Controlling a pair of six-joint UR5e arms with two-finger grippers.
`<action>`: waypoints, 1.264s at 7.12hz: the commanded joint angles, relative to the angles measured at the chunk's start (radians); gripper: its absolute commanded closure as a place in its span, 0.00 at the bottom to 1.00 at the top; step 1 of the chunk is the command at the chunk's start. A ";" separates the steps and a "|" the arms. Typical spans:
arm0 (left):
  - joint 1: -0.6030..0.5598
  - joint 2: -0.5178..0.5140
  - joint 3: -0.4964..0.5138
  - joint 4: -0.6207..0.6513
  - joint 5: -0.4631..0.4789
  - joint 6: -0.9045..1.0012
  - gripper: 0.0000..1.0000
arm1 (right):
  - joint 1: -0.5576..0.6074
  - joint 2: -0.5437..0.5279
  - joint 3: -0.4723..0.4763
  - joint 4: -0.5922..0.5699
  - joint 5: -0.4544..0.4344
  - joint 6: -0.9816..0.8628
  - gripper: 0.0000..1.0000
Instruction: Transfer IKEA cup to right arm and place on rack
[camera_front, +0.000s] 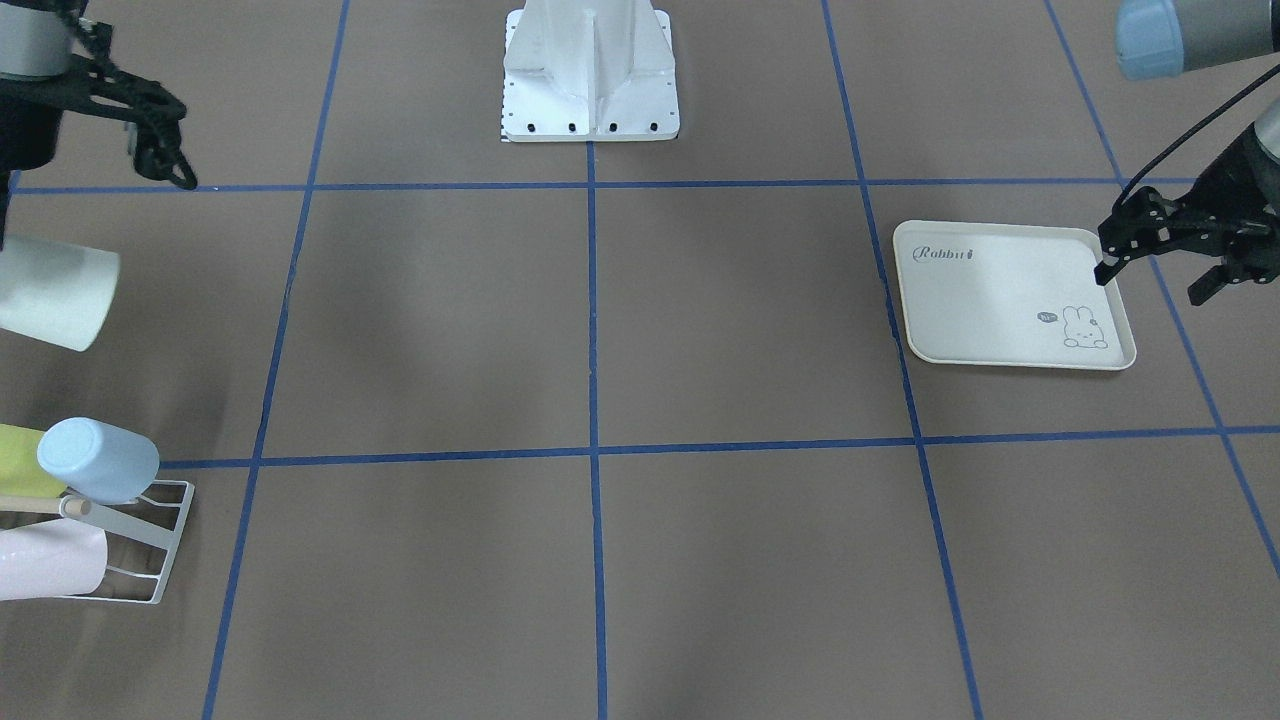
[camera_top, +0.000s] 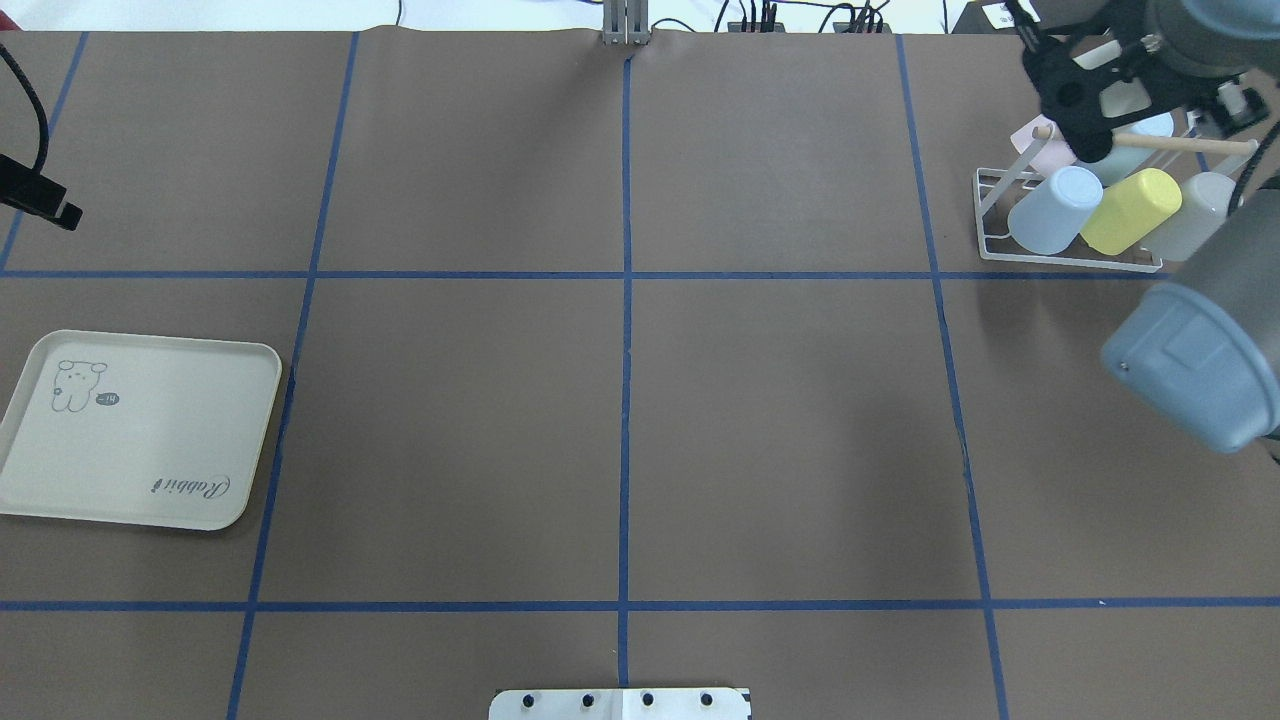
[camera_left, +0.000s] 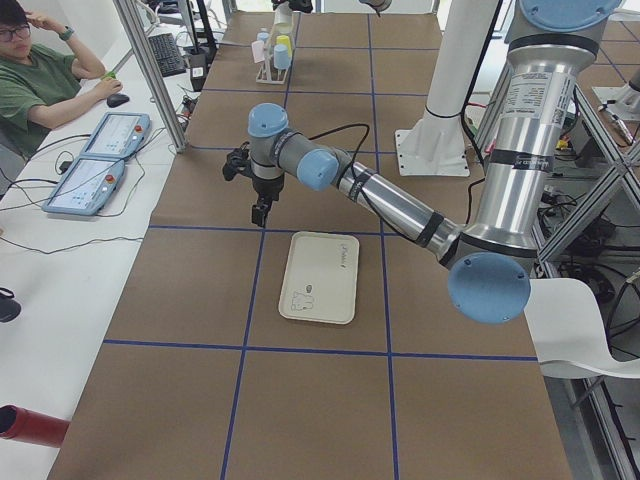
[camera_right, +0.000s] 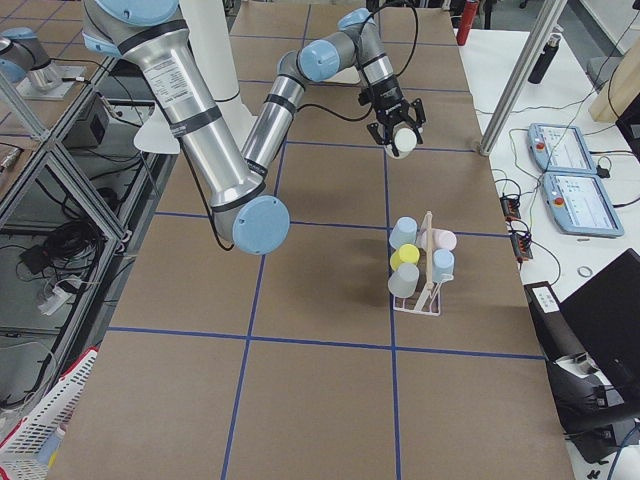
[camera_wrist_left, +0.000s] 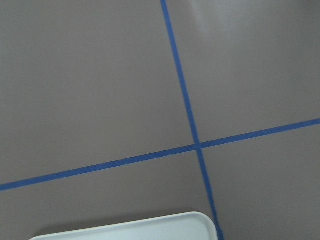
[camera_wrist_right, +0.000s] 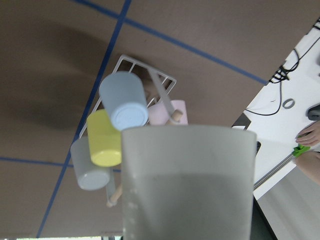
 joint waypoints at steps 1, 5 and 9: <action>-0.001 0.022 0.004 0.002 -0.008 0.056 0.00 | 0.066 -0.105 -0.022 0.009 -0.143 -0.278 0.70; -0.001 0.030 0.004 0.007 -0.011 0.105 0.00 | 0.083 -0.236 -0.284 0.456 -0.262 -0.342 0.70; 0.000 0.036 0.000 0.005 -0.011 0.105 0.00 | 0.120 -0.230 -0.515 0.785 -0.290 -0.414 0.71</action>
